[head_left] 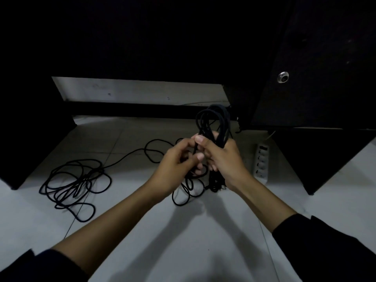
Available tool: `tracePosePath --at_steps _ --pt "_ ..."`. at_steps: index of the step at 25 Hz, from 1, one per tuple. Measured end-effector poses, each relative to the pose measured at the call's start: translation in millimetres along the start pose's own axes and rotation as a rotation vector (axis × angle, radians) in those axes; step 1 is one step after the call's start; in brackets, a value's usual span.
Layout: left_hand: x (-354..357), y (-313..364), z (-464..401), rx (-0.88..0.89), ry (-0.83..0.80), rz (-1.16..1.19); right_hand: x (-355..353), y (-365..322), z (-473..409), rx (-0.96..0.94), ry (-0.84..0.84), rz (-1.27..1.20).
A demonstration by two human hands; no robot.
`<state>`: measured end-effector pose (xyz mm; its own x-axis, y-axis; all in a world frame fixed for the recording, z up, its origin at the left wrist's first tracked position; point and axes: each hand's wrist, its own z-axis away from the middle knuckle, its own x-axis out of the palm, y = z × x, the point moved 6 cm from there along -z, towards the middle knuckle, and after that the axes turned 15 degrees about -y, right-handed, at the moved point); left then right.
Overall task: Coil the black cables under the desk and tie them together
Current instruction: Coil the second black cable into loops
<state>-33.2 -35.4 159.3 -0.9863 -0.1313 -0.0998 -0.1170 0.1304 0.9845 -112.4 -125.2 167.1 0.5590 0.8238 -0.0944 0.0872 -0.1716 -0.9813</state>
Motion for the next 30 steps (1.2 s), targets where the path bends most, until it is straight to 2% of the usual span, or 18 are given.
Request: tracePosePath --at_steps 4,10,13,15,18,24,28,30 --pt "0.5 -21.8 7.4 -0.129 0.033 -0.103 -10.5 -3.7 -1.8 -0.011 0.074 -0.023" --pt "-1.4 -28.4 15.4 -0.165 0.008 -0.324 -11.7 -3.7 -2.5 -0.021 0.109 0.038" --pt "1.7 -35.6 17.4 -0.176 -0.005 -0.407 -9.0 -5.0 -5.4 -0.024 0.132 -0.095" --pt "5.5 -50.2 22.4 -0.224 -0.035 -0.322 -8.3 -8.0 -10.3 -0.064 0.100 -0.256" --pt "8.9 -70.0 32.3 -0.314 -0.081 -0.097 -8.6 -9.8 -11.5 -0.094 0.057 -0.293" --pt "-7.1 -76.8 36.9 -0.377 -0.062 -0.268 -8.6 -3.6 -9.1 -0.058 0.099 -0.305" --pt "5.2 -74.7 34.6 -0.353 -0.045 -0.174 -7.4 -9.9 -11.4 -0.063 0.110 -0.301" --pt "12.3 -72.7 36.5 -0.300 -0.085 -0.310 -11.5 -12.1 -13.6 -0.074 0.118 -0.318"
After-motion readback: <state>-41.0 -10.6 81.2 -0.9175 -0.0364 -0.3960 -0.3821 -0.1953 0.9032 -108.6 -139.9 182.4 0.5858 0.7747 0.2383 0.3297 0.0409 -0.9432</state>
